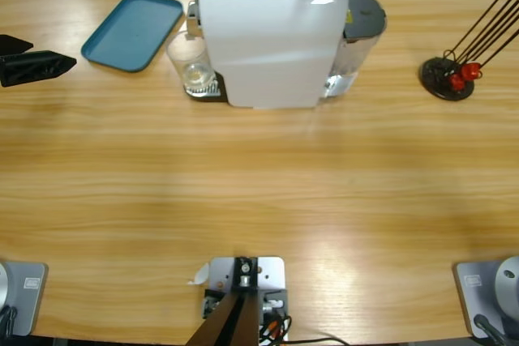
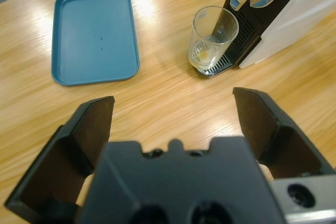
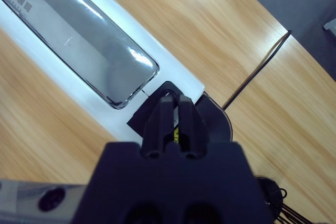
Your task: Pour coffee
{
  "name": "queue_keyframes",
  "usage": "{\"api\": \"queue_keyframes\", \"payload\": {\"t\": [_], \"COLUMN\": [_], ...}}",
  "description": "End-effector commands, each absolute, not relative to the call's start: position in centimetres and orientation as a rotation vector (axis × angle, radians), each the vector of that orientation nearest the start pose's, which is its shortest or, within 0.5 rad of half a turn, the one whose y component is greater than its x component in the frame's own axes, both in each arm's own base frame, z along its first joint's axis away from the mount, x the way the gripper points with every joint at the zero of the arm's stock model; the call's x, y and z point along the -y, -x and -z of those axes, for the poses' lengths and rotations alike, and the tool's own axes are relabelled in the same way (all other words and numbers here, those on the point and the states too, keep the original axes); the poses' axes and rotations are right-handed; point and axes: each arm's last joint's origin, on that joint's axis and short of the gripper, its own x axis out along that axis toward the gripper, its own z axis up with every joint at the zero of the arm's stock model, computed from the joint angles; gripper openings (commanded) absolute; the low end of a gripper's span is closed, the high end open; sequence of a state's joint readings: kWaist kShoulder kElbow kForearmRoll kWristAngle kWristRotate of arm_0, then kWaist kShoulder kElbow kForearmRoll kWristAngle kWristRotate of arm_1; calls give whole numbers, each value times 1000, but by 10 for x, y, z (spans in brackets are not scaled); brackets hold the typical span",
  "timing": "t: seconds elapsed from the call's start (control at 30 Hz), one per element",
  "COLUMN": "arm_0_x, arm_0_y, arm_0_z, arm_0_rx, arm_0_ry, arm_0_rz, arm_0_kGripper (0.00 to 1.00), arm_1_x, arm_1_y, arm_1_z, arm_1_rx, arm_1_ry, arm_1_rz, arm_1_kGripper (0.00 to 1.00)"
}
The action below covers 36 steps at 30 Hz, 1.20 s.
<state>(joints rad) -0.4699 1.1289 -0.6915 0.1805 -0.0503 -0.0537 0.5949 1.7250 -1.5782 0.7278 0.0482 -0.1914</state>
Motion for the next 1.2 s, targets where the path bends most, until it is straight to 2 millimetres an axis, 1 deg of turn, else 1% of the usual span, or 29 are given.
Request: {"api": "queue_keyframes", "payload": {"t": [0.03,0.2,0.37,0.63,0.67,0.7,0.73,0.8,0.83,0.87,0.9,0.93,0.97,1.0,1.07,1.1,1.2], "arm_0_x": [79,79,79,79,79,79,79,79,79,80,80,80,80,81,81,82,84], "arm_0_y": [-147,-147,-147,-147,-147,-147,-147,-147,-147,-147,-148,-148,-149,-149,-149,-149,-150], "arm_0_z": [-298,-298,-298,-298,-298,-298,-298,-298,-297,-297,-297,-296,-296,-296,-295,-295,-293], "arm_0_rx": [-655,-655,-654,-655,-656,-657,-658,-659,-659,-660,-663,-665,-667,-669,-673,-675,-683], "arm_0_ry": [-109,-109,-108,-109,-109,-109,-110,-110,-110,-110,-111,-111,-111,-112,-113,-115,-120], "arm_0_rz": [490,490,490,491,492,492,492,492,493,492,492,492,493,494,496,498,505], "arm_0_kGripper": [980,978,977,977,978,980,979,980,981,982,982,982,982,982,982,982,982], "arm_1_x": [-213,-215,-221,-216,-215,-213,-210,-201,-196,-189,-183,-179,-174,-169,-160,-155,-140], "arm_1_y": [-303,-301,-298,-292,-291,-290,-288,-279,-275,-270,-265,-259,-252,-245,-230,-222,-194], "arm_1_z": [-348,-339,-330,-327,-331,-338,-352,-389,-402,-419,-428,-433,-438,-438,-428,-422,-403], "arm_1_rx": [-900,-928,-951,-962,-951,-925,-875,-740,-700,-653,-637,-630,-618,-621,-655,-669,-712], "arm_1_ry": [444,449,458,461,462,466,467,467,467,455,445,440,432,428,407,396,363], "arm_1_rz": [-707,-718,-739,-736,-730,-713,-692,-654,-644,-626,-620,-619,-617,-615,-613,-612,-617], "arm_1_kGripper": [0,0,0,0,0,0,0,0,0,78,474,630,741,811,941,965,983]}}
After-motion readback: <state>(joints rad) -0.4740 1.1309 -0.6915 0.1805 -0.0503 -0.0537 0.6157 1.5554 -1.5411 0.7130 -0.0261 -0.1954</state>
